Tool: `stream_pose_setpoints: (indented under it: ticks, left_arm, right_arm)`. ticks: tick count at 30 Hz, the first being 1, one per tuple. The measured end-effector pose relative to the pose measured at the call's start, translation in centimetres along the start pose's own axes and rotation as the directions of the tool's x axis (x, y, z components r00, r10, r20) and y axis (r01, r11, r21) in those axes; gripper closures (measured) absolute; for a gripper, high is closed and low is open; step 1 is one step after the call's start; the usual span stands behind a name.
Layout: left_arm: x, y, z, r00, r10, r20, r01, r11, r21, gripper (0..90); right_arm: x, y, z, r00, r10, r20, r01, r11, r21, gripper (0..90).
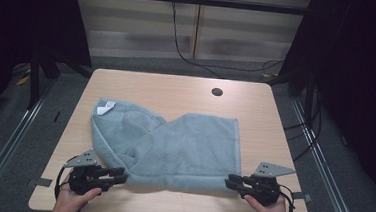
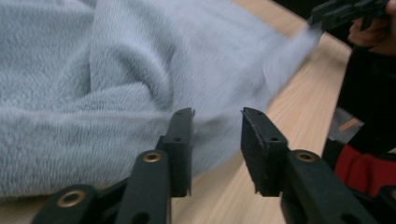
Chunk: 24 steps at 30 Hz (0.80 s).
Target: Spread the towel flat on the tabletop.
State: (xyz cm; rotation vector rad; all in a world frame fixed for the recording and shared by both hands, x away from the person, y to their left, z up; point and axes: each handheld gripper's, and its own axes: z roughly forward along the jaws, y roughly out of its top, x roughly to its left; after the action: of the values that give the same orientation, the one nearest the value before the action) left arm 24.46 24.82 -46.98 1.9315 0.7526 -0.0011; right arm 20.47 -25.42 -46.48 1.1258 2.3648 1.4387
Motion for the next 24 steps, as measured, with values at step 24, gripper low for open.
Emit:
stream_pose_setpoints:
  ticks: [24]
  left_arm:
    - [6.3,4.1,5.7,0.996,-0.021,-0.086,0.029,0.9952,0.093,35.2]
  right_arm:
    - [-1.3,2.4,7.7,0.9998,-0.014,0.014,0.012,0.989,0.149,43.6]
